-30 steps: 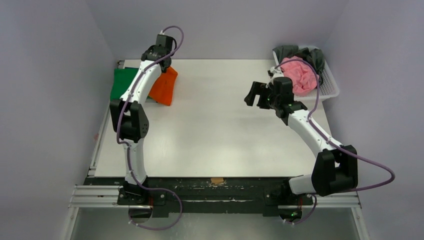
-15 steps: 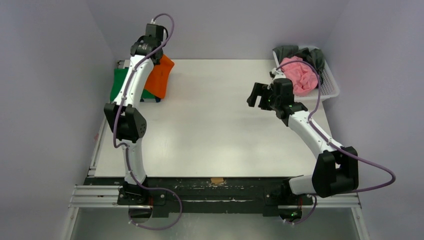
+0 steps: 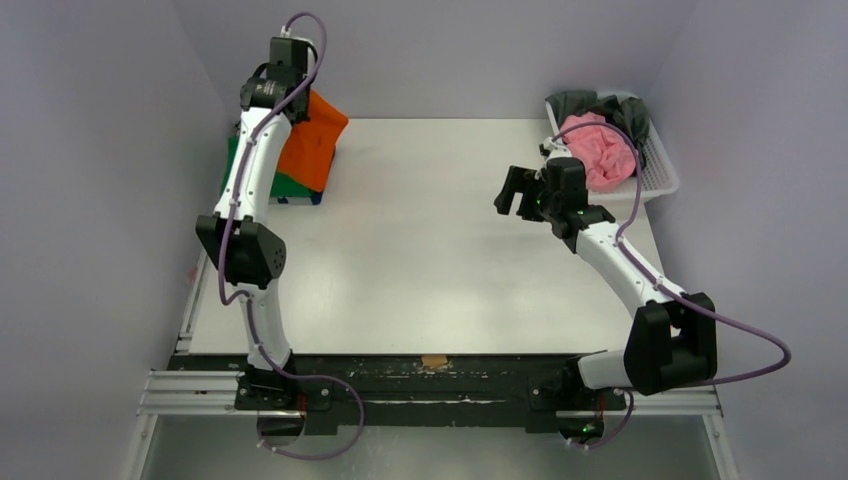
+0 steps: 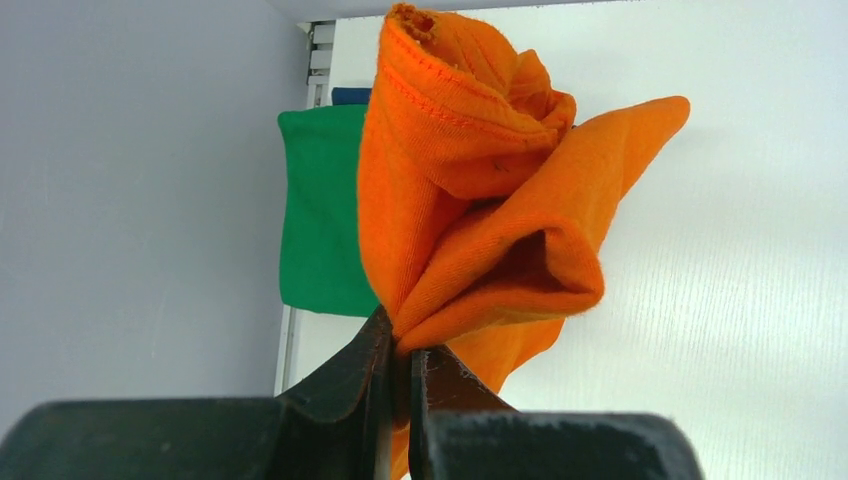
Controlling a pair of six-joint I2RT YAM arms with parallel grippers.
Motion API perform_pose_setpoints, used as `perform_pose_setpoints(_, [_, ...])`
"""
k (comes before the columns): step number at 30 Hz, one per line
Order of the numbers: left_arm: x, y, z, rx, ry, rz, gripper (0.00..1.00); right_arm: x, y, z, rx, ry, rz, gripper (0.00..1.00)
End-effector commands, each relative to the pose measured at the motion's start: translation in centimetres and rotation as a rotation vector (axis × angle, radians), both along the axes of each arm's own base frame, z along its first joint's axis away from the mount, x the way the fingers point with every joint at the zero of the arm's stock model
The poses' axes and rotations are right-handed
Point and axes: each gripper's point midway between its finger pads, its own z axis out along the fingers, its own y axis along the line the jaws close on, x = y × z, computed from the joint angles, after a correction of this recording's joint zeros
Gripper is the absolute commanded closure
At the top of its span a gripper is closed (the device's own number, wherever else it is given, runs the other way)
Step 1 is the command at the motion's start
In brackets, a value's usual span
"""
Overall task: Fold and stack the t-shirts
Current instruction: Put the neatly folded tshirt into the corner of the board with the left arm
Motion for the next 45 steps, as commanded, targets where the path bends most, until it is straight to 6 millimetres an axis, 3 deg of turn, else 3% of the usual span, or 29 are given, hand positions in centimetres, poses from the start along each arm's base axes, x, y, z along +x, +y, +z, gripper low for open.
perform_pose_setpoints(1, [-0.5,1.1,4.0,-0.073,-0.11,0.0,1.0,0.6,-0.3,0.8,-0.005,-0.034,-0.02,0.1])
perform_pose_setpoints(5, [0.2,2.4,3.1,-0.097,-0.093,0.006,1.0,0.8,-0.5,0.4,-0.015,-0.021,-0.03,0.1])
perform_pose_setpoints(12, [3.1,4.1,-1.2,-0.105,-0.025,-0.028,1.0,1.4,-0.5,-0.5,-0.023,0.017,-0.037,0.1])
perform_pose_setpoints(20, [5.9,9.1,-4.9,-0.089,-0.018,0.05,1.0,2.0,-0.1,-1.3,-0.015,0.06,-0.037,0.1])
perform_pose_setpoints(23, [6.5,9.6,-6.0,-0.155,-0.031,0.061,1.0,2.1,-0.2,-1.3,-0.017,0.065,-0.043,0.1])
perform_pose_setpoints(31, [8.0,12.2,-7.5,-0.178,-0.08,0.134,1.0,1.5,-1.2,-2.1,-0.057,0.108,-0.084,0.1])
perform_pose_setpoints(37, [7.5,15.7,-8.6,-0.176,-0.072,0.201,1.0,1.3,-1.8,-1.9,-0.078,0.115,-0.114,0.1])
perform_pose_setpoints(45, [7.3,17.3,-9.0,-0.116,-0.049,0.187,1.0,0.7,-2.8,-2.6,-0.133,0.159,-0.133,0.1])
